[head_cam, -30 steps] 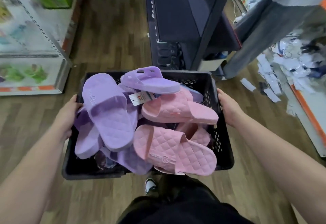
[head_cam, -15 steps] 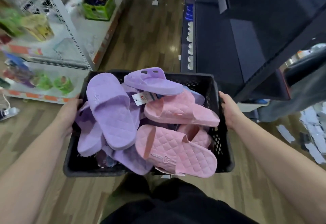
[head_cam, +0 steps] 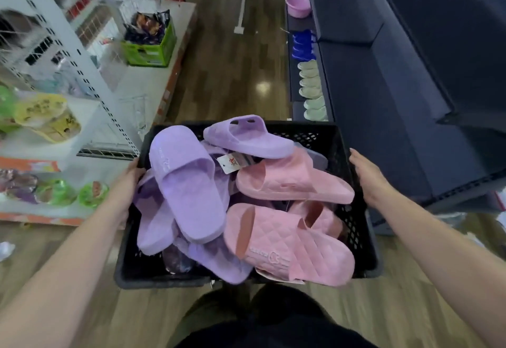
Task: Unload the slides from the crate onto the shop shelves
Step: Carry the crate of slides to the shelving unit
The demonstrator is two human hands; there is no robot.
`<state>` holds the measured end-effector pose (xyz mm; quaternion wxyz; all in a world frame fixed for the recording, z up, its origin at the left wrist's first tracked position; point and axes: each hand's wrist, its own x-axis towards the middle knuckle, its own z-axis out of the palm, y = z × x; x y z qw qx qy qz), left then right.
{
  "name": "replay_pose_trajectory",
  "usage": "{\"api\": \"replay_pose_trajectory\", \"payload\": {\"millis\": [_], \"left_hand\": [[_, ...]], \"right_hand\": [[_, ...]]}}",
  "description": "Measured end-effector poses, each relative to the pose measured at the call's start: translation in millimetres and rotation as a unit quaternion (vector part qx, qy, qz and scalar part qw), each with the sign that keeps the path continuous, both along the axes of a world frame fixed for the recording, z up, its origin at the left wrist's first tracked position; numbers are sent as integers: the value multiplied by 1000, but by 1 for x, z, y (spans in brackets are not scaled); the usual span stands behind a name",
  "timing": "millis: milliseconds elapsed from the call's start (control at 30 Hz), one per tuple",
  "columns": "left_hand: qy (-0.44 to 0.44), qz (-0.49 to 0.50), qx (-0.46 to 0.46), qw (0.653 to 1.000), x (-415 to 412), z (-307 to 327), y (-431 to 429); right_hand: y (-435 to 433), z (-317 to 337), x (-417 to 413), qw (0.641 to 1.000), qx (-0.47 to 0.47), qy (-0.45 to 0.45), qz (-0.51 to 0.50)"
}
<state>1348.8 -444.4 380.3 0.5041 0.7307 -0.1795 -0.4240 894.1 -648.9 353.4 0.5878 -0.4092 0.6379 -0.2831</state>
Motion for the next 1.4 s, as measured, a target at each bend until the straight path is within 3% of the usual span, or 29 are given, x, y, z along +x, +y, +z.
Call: {"api": "replay_pose_trajectory", "payload": {"millis": [267,800,1033,1200,1400], "left_hand": [[-35,-57,23,997,101,3,-152],[-87,-92,59,990,247,-36,-494],[-61,-93,73,991,336,-44,-678],[21,-91,20,995,382,-14,-797],[-14,-155,14,988,447,-9,-950]], "right_hand": [[-80,17,99,996,-46,57,-43],[-397,7,226,993,-35,81,-76],[-546,26,310,990,-58,78,-103],[-640,32,366,984,-69,63,-150],[-756,25,418,975,-56,52,-210]]}}
